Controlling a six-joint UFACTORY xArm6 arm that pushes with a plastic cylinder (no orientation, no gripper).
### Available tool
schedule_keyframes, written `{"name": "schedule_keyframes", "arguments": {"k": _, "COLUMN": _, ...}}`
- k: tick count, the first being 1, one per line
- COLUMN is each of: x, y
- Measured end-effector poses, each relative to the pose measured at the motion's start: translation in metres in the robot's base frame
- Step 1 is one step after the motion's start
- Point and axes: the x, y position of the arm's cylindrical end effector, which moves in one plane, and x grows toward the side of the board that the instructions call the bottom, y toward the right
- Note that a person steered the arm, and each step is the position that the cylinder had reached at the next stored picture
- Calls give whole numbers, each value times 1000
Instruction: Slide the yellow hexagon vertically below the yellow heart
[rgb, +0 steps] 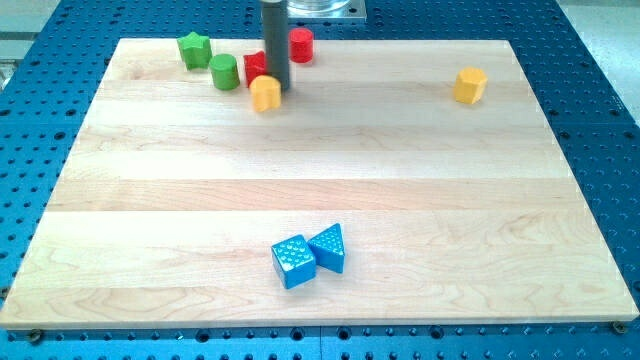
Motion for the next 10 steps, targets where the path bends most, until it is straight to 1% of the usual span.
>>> {"name": "schedule_keyframes", "arguments": {"k": 2, "x": 85, "y": 28}}
{"name": "schedule_keyframes", "arguments": {"k": 3, "x": 151, "y": 28}}
{"name": "schedule_keyframes", "arguments": {"k": 4, "x": 131, "y": 11}}
{"name": "schedule_keyframes", "arguments": {"k": 5, "x": 109, "y": 16}}
{"name": "schedule_keyframes", "arguments": {"k": 6, "x": 87, "y": 7}}
{"name": "schedule_keyframes", "arguments": {"k": 7, "x": 78, "y": -6}}
{"name": "schedule_keyframes", "arguments": {"k": 8, "x": 79, "y": -16}}
{"name": "schedule_keyframes", "arguments": {"k": 9, "x": 104, "y": 36}}
{"name": "schedule_keyframes", "arguments": {"k": 10, "x": 115, "y": 142}}
